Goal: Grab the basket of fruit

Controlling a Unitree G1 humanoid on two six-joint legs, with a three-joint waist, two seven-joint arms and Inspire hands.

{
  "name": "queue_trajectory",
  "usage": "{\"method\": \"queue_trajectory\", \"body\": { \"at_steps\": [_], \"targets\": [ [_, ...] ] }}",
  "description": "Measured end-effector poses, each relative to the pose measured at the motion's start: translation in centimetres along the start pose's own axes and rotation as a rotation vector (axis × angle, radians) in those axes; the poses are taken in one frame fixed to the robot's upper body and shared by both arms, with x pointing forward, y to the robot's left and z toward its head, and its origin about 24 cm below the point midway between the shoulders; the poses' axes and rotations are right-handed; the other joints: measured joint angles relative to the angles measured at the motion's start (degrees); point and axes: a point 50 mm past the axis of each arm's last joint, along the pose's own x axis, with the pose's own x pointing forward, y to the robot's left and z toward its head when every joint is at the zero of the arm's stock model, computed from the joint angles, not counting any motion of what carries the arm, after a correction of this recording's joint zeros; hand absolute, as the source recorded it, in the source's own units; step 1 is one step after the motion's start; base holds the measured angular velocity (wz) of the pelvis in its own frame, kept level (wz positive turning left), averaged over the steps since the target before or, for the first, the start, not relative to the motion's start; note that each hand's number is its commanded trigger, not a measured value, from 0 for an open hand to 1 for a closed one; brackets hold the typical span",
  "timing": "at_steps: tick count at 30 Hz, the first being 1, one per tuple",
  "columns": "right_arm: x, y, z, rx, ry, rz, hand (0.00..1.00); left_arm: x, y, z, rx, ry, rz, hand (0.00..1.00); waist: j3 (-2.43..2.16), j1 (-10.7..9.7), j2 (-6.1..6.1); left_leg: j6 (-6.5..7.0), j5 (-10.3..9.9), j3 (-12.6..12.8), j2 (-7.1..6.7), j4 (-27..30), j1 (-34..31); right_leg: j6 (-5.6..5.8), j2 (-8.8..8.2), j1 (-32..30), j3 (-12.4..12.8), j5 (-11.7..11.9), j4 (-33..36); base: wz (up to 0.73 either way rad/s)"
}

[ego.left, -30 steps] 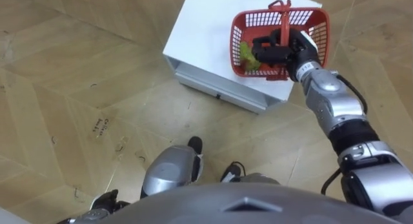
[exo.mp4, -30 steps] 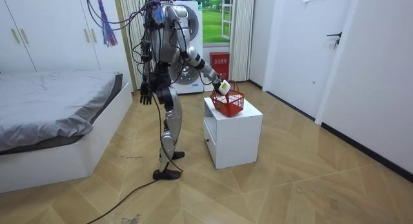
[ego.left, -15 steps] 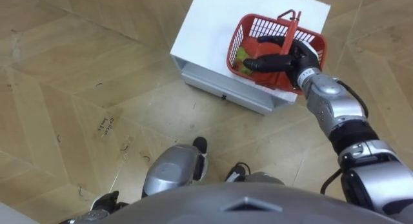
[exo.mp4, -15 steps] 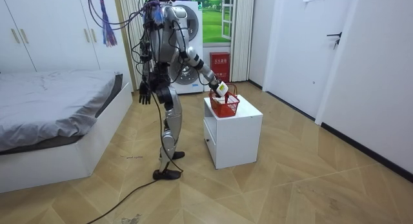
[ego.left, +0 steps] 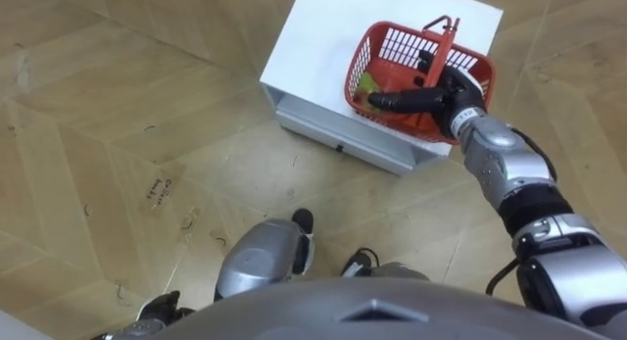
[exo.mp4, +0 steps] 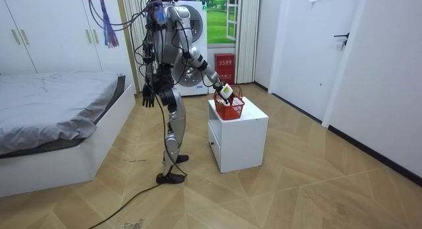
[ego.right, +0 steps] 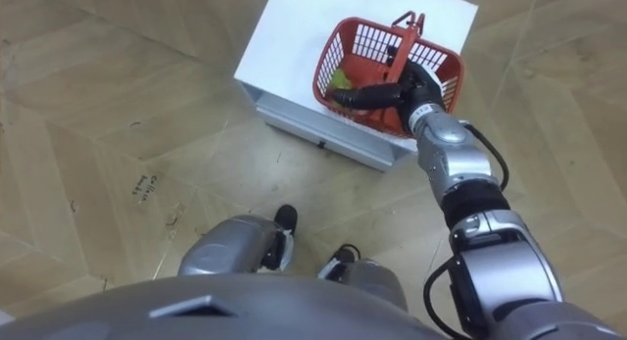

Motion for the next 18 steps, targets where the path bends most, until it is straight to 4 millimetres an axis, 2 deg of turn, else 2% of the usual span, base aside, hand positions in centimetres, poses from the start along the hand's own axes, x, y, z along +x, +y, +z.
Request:
{"method": "queue_trajectory", "body": {
  "at_steps": [9,18],
  "targets": [
    [-0.1,-0.2,0.2,-0.003,-0.016,-0.034,0.0,0.0,0.1,-0.2,-0.003,0.004,0.021,0.0,-0.06,-0.76,-0.77,0.01,-0.02,0.89,0.22,-0.52,1.94,0.0,0.14,1.48,1.13,0.0,-0.19,-0.04],
    [-0.6,-0.9,-0.7,0.018,-0.007,-0.093,0.0,0.0,0.3,-0.1,-0.017,-0.006,0.03,0.0,-0.14,-3.5,-1.03,0.19,-0.16,1.31,0.32,-0.83,3.2,0.35,0.56,2.65,1.84,0.42,-1.27,-0.03]
  ]
}}
